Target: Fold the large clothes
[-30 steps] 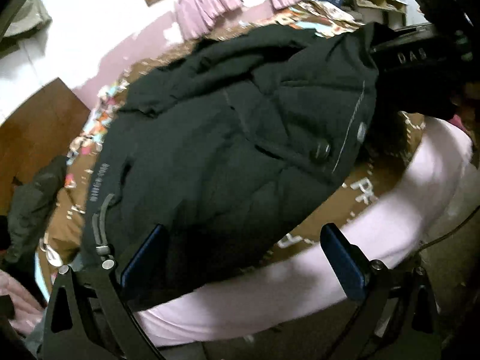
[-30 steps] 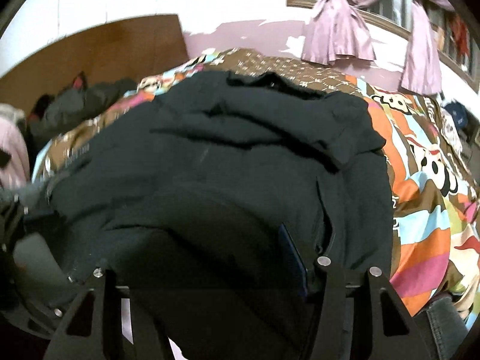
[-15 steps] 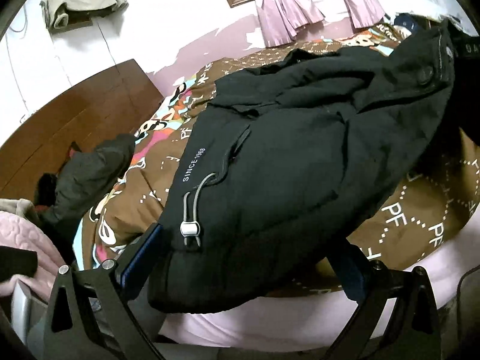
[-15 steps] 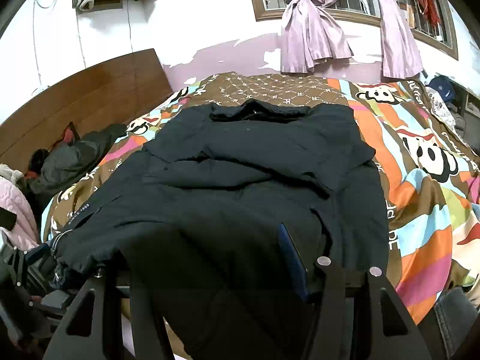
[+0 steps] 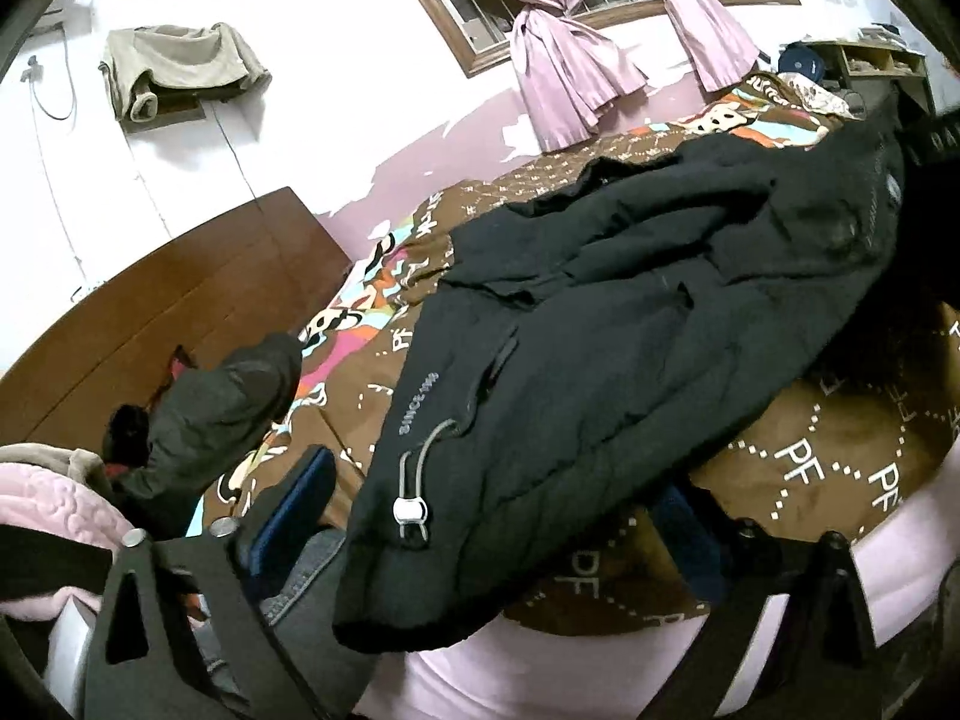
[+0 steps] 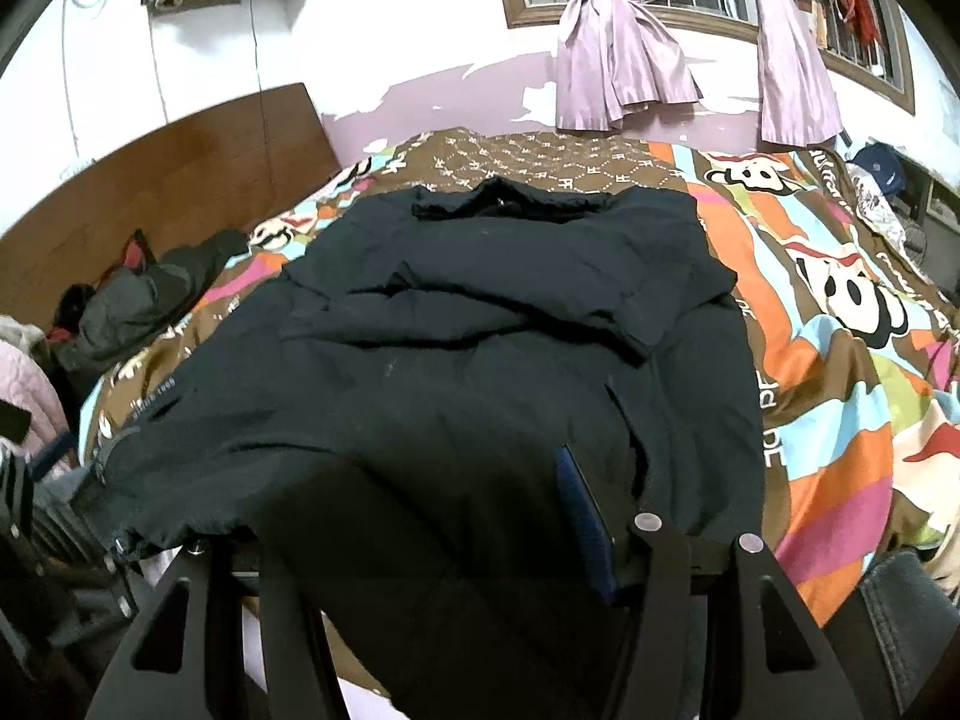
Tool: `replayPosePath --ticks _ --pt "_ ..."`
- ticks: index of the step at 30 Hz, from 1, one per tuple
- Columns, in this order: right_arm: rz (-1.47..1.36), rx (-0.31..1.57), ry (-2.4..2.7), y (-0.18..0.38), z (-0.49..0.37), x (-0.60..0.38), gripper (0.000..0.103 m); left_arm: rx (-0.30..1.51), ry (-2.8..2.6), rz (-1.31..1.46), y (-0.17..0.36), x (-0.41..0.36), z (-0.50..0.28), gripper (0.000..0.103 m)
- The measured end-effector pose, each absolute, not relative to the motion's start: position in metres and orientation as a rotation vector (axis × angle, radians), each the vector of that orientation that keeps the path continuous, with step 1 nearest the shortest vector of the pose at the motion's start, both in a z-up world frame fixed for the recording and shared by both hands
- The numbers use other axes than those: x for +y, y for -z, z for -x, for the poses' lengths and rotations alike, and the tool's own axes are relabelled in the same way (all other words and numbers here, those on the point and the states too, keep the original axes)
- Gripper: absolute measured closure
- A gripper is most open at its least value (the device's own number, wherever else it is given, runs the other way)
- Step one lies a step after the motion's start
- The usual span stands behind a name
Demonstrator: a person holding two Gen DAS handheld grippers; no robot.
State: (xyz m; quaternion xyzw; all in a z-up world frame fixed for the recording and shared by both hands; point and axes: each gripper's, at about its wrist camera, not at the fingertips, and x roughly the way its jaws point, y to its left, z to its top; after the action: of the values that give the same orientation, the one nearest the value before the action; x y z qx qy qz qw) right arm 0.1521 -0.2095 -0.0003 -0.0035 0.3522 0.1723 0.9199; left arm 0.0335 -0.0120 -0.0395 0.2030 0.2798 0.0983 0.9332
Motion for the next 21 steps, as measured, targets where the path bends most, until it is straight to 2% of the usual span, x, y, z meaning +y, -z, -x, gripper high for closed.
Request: replayPosePath --ticks 1,2,3,4,6,11,13,15,21 --pt "0.021 0.731 -0.349 0.002 -0.15 -0.209 0.045 0.565 -0.19 -0.417 0.039 -0.008 -0.035 0.033" --pt "0.036 0.74 -0.34 0.004 -0.148 -0.208 0.042 0.553 -0.162 -0.422 0.037 -0.009 -0.035 0.043" --pt "0.048 0.748 -0.328 0.006 -0.146 -0.207 0.036 0.547 -0.131 -0.429 0.036 -0.01 -0.037 0.064" --pt "0.059 0.758 -0.318 0.009 -0.143 -0.208 0.033 0.546 -0.105 -0.441 0.035 -0.011 -0.039 0.077" --pt "0.074 0.779 -0.315 0.015 -0.138 -0.209 0.033 0.538 -0.077 -0.471 0.03 -0.012 -0.047 0.081" --pt "0.107 0.792 -0.311 0.024 -0.124 -0.208 0.021 0.549 0.015 -0.343 0.006 0.008 -0.077 0.085" --pt "0.131 0.791 -0.316 0.027 -0.117 -0.203 0.011 0.544 0.051 -0.282 -0.004 0.015 -0.089 0.085" --pt "0.168 0.791 -0.314 0.032 -0.111 -0.199 0.006 0.527 0.07 -0.273 -0.012 0.014 -0.096 0.085" --pt "0.397 0.8 -0.178 0.06 -0.107 -0.178 0.006 0.502 0.095 -0.248 -0.03 0.008 -0.099 0.085"
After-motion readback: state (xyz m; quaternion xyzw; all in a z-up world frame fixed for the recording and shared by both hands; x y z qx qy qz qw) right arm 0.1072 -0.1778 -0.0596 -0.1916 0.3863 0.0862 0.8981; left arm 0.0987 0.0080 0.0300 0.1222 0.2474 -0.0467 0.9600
